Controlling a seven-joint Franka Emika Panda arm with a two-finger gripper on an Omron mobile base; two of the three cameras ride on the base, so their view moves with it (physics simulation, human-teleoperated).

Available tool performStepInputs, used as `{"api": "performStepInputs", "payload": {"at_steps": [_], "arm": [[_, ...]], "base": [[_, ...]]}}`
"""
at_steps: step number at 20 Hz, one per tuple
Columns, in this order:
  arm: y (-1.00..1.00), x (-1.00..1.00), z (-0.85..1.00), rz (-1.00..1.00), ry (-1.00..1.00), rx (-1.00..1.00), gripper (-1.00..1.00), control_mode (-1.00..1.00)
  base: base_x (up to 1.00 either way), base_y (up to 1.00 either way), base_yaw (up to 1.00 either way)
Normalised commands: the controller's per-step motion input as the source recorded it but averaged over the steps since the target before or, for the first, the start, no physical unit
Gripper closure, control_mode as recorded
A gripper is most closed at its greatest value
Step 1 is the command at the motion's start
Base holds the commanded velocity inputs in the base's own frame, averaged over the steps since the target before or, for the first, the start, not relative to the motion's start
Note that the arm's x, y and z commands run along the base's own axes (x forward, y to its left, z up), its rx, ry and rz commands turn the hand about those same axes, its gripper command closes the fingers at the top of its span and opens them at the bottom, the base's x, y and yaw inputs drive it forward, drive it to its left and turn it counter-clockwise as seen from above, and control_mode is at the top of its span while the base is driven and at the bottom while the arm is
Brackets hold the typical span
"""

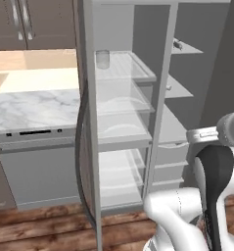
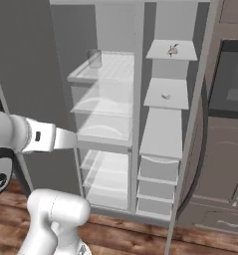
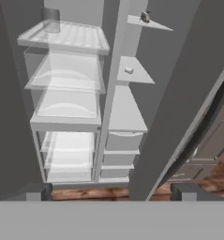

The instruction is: There's a fish in the fridge that needs to be moved to the freezer for freezing. Pick up the fish from the fridge, place it on any shelf in the freezer, and close the fridge and freezer doors when done.

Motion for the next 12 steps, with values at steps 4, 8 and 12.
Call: {"api": "performStepInputs", "payload": {"at_steps": [4, 8, 12], "arm": [[0.00, 0.00, 0.00, 0.00, 0.00, 0.00, -1.00, 1.00], [0.00, 0.00, 0.00, 0.00, 0.00, 0.00, -1.00, 1.00], [0.00, 0.00, 0.00, 0.00, 0.00, 0.00, -1.00, 1.00]], "base": [[-0.18, -0.42, 0.00], [0.00, -0.08, 0.01], [0.13, -0.02, 0.03]]}}
